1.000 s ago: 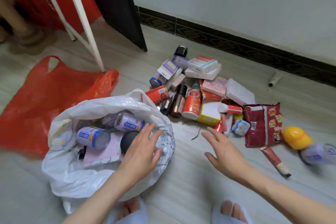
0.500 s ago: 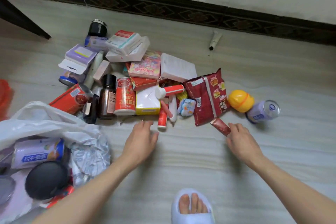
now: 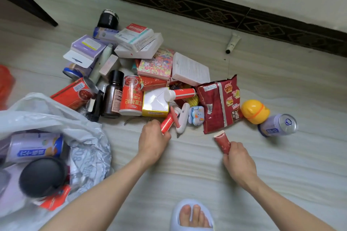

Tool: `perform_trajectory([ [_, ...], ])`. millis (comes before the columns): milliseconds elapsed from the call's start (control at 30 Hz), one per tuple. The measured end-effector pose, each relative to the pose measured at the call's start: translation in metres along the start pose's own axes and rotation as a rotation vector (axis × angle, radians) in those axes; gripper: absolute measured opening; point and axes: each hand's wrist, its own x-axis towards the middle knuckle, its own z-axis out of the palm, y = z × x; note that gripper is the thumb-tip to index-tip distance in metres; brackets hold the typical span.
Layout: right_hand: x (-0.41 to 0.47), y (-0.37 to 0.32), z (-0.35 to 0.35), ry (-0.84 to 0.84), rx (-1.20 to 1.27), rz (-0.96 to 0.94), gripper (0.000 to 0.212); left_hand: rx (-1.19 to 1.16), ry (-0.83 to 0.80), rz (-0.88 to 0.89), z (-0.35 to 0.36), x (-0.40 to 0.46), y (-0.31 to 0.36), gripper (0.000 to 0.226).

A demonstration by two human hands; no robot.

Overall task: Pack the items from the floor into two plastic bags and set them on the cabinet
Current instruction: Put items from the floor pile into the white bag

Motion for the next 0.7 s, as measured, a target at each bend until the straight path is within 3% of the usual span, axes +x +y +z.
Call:
perform_trajectory([
  [267,-0.057,-0.064,-0.001,0.082,0.329,-0.332,0.023,-0.179,0.069,0.046,-0.054,-0.047,-0.038,0.032],
  [400,-0.088,-0.110,-0.003,0.123,0.274,-0.512,0.034,-0.151,0.067,0.137,-0.096,-0.084,-0.072,0.030],
  [533,-0.121,-0.157,-0.006,0.148,0.286,-0.666,0.032,-0.136,0.262,0.216,-0.150,-0.126,-0.111,0.027],
  [633,-0.140,-0.190,-0.009,0.155,0.116,-0.869,0.033,-0.063,0.402,0.227,-0.195,-0.158,-0.159,0.027],
  [700,-0.148,-0.221,-0.012,0.137,-0.038,-1.021,0.034,-0.033,0.443,0.145,-0.217,-0.173,-0.195,0.027],
])
